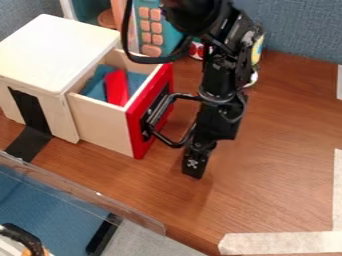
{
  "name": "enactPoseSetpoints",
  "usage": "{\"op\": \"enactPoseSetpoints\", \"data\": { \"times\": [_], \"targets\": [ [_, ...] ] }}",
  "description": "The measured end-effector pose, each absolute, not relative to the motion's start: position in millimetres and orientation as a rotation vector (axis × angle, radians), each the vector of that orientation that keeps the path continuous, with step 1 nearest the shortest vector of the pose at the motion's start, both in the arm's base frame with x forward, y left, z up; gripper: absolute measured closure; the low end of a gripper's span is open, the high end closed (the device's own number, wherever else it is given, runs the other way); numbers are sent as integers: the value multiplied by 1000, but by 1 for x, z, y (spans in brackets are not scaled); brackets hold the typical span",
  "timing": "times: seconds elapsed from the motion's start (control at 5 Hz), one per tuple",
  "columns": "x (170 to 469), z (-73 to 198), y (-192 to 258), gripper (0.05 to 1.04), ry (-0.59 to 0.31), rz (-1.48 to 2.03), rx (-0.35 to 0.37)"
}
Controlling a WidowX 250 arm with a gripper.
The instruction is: Close the drawer
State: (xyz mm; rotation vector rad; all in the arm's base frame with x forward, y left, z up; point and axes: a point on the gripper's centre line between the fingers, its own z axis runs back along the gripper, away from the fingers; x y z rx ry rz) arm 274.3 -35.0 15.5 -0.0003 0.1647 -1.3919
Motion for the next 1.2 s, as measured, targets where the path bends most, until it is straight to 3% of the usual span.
{"op": "enactPoseSetpoints", "data": {
  "times": [1.2],
  "targets": [
    [265, 11, 17, 84, 189, -1239, -41]
  ]
}}
